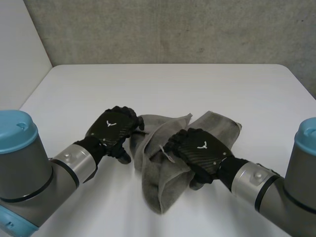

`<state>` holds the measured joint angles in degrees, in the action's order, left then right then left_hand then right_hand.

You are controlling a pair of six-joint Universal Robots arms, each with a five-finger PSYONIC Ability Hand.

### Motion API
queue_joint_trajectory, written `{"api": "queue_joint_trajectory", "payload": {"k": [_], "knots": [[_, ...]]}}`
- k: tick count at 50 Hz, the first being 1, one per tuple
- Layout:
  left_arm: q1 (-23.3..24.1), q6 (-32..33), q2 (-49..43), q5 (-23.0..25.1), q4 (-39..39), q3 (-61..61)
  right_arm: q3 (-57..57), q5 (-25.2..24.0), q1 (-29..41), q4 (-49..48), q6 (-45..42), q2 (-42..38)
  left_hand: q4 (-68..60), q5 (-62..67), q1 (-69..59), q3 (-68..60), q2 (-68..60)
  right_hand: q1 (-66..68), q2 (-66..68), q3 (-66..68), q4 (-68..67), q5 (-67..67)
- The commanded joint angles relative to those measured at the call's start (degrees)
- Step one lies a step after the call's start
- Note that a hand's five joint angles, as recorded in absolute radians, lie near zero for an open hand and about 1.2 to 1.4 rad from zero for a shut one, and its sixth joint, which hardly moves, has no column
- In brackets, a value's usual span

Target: Fold the towel.

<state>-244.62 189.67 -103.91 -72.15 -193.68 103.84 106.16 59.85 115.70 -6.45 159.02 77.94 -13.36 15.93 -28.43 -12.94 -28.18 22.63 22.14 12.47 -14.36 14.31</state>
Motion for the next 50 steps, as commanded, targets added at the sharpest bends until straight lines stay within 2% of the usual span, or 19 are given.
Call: {"api": "queue_joint_trajectory", "payload": {"k": [1,4,5,6,7,8,9,10,17,19,21,22,25,27,33,40,50], "knots": [[0.46,0.43,-1.9,0.25,-0.55,-0.03,0.28,0.53,3.38,-3.65,-0.55,-2.6,3.36,-2.58,5.09,2.94,4.84,2.08,2.58,-2.47,4.36,0.41],[0.64,0.43,-2.26,1.39,-0.55,-0.91,0.1,0.88,3.83,-3.83,-0.55,-4.11,3.36,-3.76,6.27,2.94,6.02,3.26,3.76,-2.47,4.36,1.59],[0.64,0.43,-2.35,2.27,-0.73,-1.52,-0.07,1.49,4.0,-3.92,-0.72,-5.33,3.36,-3.93,6.44,2.94,6.19,8.76,9.25,-2.47,4.36,7.09],[0.64,0.43,-2.35,2.28,-0.73,-1.53,-0.08,1.5,4.01,-3.92,-0.73,-5.34,3.36,-3.94,6.44,2.94,6.19,8.81,9.31,-2.47,4.36,7.14],[0.55,0.43,-2.78,2.97,-0.82,-2.4,-0.16,2.02,4.35,-4.18,-0.99,-6.21,3.36,-3.94,6.44,2.94,6.19,20.97,21.47,-2.47,4.36,19.3],[0.64,0.52,-3.57,3.59,-0.91,-3.54,-0.34,2.46,4.44,-4.53,-1.08,-6.74,3.36,-3.94,6.44,2.94,6.19,39.24,39.74,-2.47,4.36,37.57],[0.64,0.52,-3.58,3.6,-0.91,-3.55,-0.34,2.46,4.45,-4.54,-1.08,-6.75,3.36,-3.94,6.44,2.94,6.19,39.43,39.92,-2.47,4.36,37.75],[0.55,0.52,-4.27,4.21,-0.91,-4.86,-0.69,2.98,4.18,-4.8,-1.08,-6.83,3.36,-3.94,6.44,2.94,6.19,57.19,57.68,-2.47,4.36,55.52],[0.29,0.61,-7.36,8.69,-0.99,-10.67,-1.22,4.48,0.05,-3.31,-1.08,-4.02,3.36,-4.1,6.61,2.94,6.36,57.37,57.86,-2.47,4.36,55.69],[0.37,0.61,-8.76,10.36,-0.99,-12.25,-0.52,4.31,-4.93,-0.51,-1.95,-1.48,3.36,-4.1,6.61,2.94,6.36,57.37,57.86,-2.47,4.36,55.69],[0.55,1.13,-10.95,14.04,-0.82,-15.49,-0.25,3.79,-7.48,1.51,-2.91,-0.69,3.36,-4.1,6.61,2.94,6.36,57.37,57.86,-2.47,4.36,55.69],[0.55,1.14,-10.96,14.06,-0.82,-15.51,0.27,3.0,-9.68,3.79,-4.49,-0.25,3.36,-4.1,6.61,2.94,6.36,57.37,57.86,-2.47,4.36,55.69],[0.55,3.33,-13.51,16.96,-0.38,-18.76,1.15,2.29,-11.37,5.48,-6.53,0.28,3.36,-3.6,6.11,2.94,5.85,57.37,57.86,-2.47,4.36,55.69],[0.55,7.79,-15.96,18.88,0.5,-21.56,2.47,0.54,-14.26,7.67,-10.02,1.77,3.36,-2.93,5.44,2.94,5.18,57.37,57.86,-2.47,4.36,55.69],[0.73,14.5,-18.78,20.56,3.4,-25.17,4.67,-0.7,-19.72,8.38,-12.24,4.06,3.36,-2.76,5.27,2.94,5.01,57.37,57.86,-2.47,4.36,55.69],[0.73,21.52,-22.47,23.54,7.53,-28.51,5.73,-4.74,-27.97,9.08,-12.33,6.43,3.36,-2.25,4.76,2.94,4.51,57.37,57.86,-2.47,4.36,55.69],[0.64,25.04,-23.88,23.72,7.18,-28.69,4.41,-8.17,-34.31,11.99,-12.41,7.32,3.36,-1.42,3.92,2.94,3.67,57.37,57.86,-2.47,4.36,55.69]]}}
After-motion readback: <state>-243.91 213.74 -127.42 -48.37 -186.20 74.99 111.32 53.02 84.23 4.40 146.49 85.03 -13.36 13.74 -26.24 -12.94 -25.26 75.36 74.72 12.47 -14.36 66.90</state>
